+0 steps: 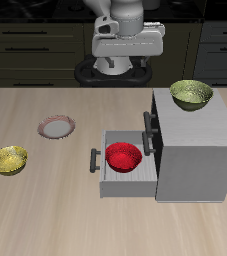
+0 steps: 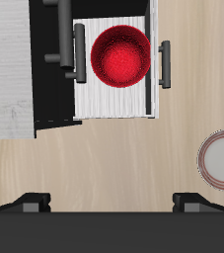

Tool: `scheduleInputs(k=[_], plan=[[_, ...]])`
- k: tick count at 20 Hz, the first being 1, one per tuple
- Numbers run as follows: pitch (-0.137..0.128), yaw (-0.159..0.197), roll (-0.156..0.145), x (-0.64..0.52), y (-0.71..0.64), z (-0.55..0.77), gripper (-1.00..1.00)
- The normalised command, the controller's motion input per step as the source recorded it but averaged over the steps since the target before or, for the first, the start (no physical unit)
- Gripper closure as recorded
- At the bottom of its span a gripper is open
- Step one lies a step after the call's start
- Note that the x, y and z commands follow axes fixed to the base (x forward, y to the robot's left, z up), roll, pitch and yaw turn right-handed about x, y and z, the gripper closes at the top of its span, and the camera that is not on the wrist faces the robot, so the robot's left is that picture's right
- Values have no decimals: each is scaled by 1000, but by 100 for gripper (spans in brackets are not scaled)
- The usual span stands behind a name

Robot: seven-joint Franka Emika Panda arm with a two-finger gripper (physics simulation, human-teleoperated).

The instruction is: Place the green bowl on the plate

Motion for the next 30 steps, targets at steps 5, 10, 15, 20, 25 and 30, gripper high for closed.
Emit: scheduleInputs(k=[5,10,15,20,25,30], plan=[[1,11,23,300,147,111,-100],[-17,-3,39,310,247,208,-100],[-10,7,35,299,300,160,-100],[-9,6,33,271,345,127,-100],[7,-1,23,149,168,77,-100],[5,6,24,162,244,67,-100]])
